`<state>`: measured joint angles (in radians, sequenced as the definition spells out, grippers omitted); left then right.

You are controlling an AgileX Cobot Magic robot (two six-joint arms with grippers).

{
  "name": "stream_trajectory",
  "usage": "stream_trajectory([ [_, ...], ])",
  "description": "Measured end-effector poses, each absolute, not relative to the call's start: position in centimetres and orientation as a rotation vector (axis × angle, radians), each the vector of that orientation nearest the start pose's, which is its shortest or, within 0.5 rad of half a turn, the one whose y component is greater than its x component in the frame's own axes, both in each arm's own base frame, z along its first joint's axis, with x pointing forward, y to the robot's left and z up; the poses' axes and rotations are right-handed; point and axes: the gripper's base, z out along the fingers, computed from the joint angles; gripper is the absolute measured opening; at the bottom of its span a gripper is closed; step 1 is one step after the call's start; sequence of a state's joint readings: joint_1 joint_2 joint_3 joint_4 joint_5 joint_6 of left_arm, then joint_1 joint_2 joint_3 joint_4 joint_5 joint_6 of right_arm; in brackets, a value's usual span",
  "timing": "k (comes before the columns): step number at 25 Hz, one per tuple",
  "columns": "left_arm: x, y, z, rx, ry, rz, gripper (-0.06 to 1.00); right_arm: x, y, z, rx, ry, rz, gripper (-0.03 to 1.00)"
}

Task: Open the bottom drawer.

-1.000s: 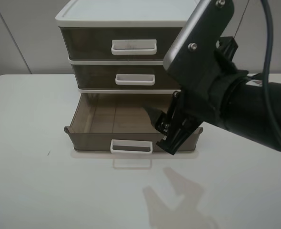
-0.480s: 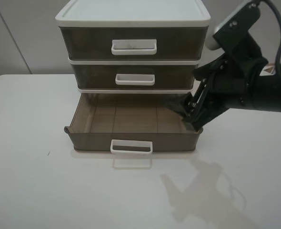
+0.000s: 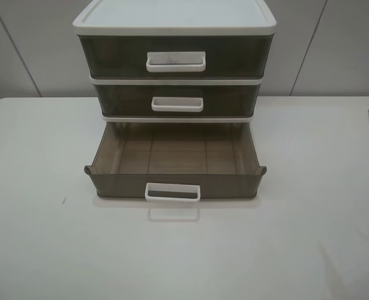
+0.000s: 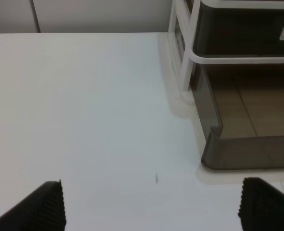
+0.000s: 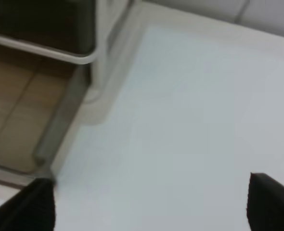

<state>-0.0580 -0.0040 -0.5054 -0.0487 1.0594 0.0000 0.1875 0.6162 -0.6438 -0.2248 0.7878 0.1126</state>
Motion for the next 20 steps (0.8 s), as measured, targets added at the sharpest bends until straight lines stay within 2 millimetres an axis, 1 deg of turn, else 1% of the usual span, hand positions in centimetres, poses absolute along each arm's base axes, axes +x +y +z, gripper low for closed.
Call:
stream_trajectory([
  [3, -0.6, -0.4, 27.9, 0.061, 2.033, -0.095, 0.74, 7.4, -0.9, 32.8, -0.068, 2.148, -0.163, 0.79],
  [5, -0.6, -0.4, 27.9, 0.061, 2.033, -0.095, 0.74, 5.0, -1.5, 33.4, -0.021, 2.083, -0.155, 0.79],
  [9, -0.6, -0.4, 27.9, 0.061, 2.033, -0.095, 0.74, 1.6, -2.2, 33.4, 0.052, 2.014, -0.123, 0.79],
  [12, -0.6, -0.4, 27.9, 0.061, 2.033, -0.095, 0.74, 0.1, -2.5, 32.8, 0.076, 2.033, -0.115, 0.79],
  [14, -0.6, -0.4, 27.9, 0.061, 2.033, -0.095, 0.74, -0.5, -2.5, 32.5, 0.085, 2.050, -0.095, 0.79],
  [17, -0.6, -0.4, 27.9, 0.061, 2.033, -0.095, 0.74, -0.9, -2.3, 32.2, 0.087, 2.074, -0.050, 0.79],
  [20, -0.6, -0.4, 27.9, 0.061, 2.033, -0.095, 0.74, -1.2, -2.3, 31.9, 0.090, 2.086, -0.047, 0.79],
])
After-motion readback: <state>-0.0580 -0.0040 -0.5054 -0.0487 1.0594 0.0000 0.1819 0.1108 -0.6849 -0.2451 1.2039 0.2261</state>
